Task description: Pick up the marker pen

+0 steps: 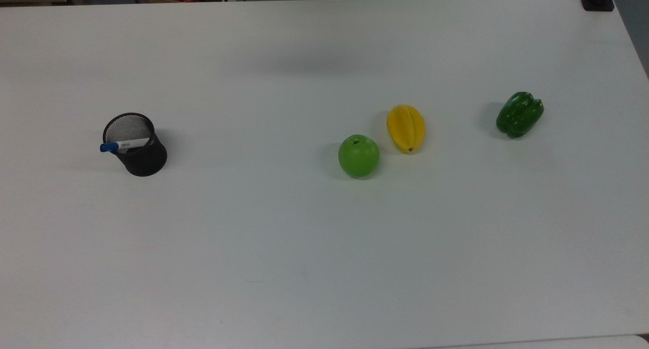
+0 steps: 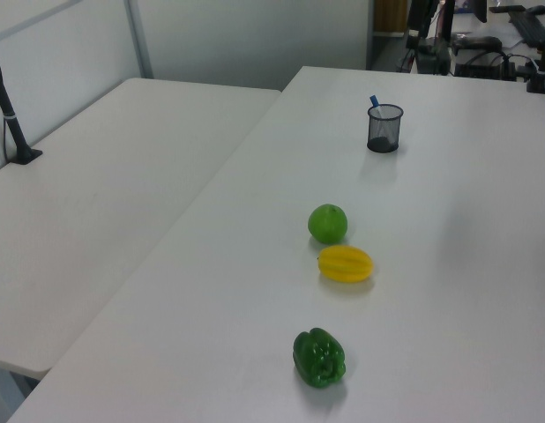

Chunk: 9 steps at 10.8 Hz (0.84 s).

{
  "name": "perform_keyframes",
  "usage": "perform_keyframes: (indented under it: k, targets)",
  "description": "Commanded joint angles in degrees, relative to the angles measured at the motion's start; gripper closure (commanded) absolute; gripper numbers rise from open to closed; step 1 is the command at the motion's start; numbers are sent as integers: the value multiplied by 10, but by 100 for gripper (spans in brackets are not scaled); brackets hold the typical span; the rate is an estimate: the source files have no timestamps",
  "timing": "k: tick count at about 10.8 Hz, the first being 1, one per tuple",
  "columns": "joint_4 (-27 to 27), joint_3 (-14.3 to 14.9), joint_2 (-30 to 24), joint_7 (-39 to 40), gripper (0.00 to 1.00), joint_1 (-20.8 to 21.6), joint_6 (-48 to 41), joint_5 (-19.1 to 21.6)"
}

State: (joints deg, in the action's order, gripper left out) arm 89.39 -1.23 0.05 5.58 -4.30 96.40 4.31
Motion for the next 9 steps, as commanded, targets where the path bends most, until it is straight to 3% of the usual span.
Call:
perform_keyframes:
  k: [1, 4, 9]
  targets:
    - [-18, 0, 27, 15, 0, -25, 12, -6]
    - [-39, 0, 54, 14, 0, -56, 22, -9]
    - [-34, 0, 108, -3, 0, -83, 158, -43]
